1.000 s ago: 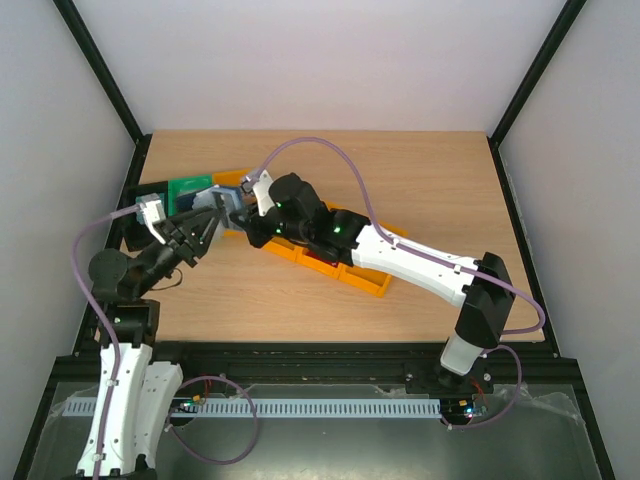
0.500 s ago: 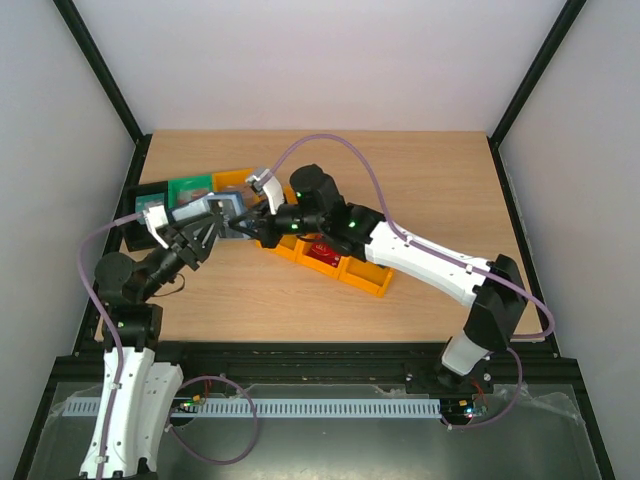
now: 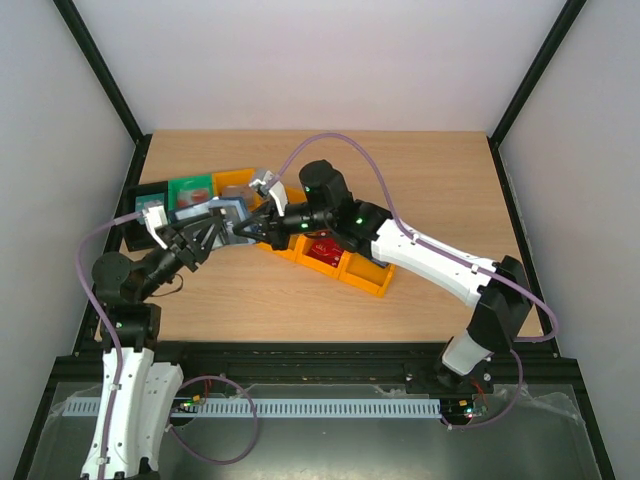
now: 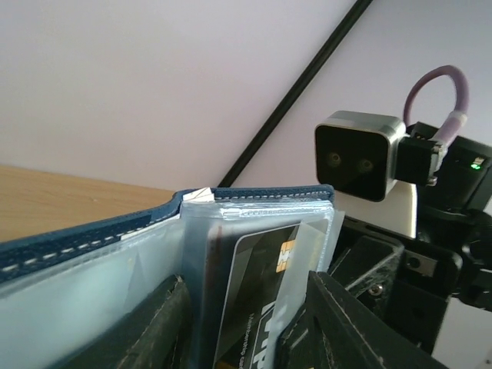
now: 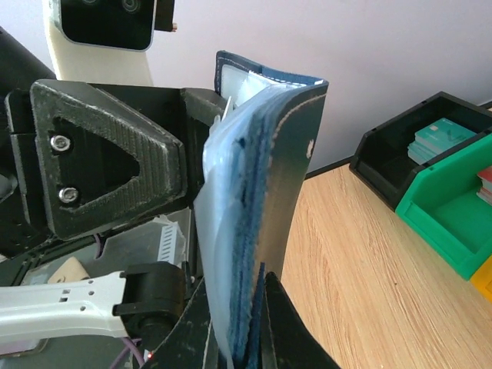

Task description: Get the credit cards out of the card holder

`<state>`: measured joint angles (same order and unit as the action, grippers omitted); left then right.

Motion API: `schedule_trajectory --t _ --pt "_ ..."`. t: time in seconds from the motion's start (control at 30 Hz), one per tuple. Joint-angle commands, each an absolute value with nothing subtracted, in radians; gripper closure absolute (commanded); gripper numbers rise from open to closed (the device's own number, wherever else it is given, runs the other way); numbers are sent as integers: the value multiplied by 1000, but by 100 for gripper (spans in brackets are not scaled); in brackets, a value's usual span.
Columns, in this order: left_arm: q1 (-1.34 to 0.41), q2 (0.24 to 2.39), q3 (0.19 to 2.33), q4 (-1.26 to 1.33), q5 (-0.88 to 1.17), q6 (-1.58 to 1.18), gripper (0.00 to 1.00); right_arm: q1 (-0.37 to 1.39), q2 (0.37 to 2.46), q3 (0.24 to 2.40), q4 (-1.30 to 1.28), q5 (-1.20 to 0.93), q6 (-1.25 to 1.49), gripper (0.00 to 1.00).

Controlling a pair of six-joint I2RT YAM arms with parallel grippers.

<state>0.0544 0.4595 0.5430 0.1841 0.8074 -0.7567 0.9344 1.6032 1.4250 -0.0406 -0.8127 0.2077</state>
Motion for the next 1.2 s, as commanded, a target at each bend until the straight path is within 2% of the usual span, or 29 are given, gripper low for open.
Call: schedule_trajectory --t 0.0,0.23,0.47,0.53,0.7,0.87,0.97,1.17 --pt "49 487 523 304 885 -838 59 973 1554 1434 36 -995 188 98" --pt "-5 493 548 415 1052 -830 68 974 1678 1500 166 -892 385 98" --pt "-27 475 520 510 1141 -863 76 973 1722 1525 222 -831 460 98" --pt "-37 474 517 528 1165 -870 75 973 1730 1535 219 -812 467 98" --pt "-52 482 530 532 1219 -895 67 972 1755 1565 202 -783 456 98" --pt "-52 549 597 514 1327 -981 61 940 1727 1499 348 -1056 468 98" --pt "-52 584 643 411 1397 -946 61 930 1673 1447 328 -1110 357 98" --pt "-52 607 738 318 1460 -875 63 907 1650 1513 -37 -1164 -3 98"
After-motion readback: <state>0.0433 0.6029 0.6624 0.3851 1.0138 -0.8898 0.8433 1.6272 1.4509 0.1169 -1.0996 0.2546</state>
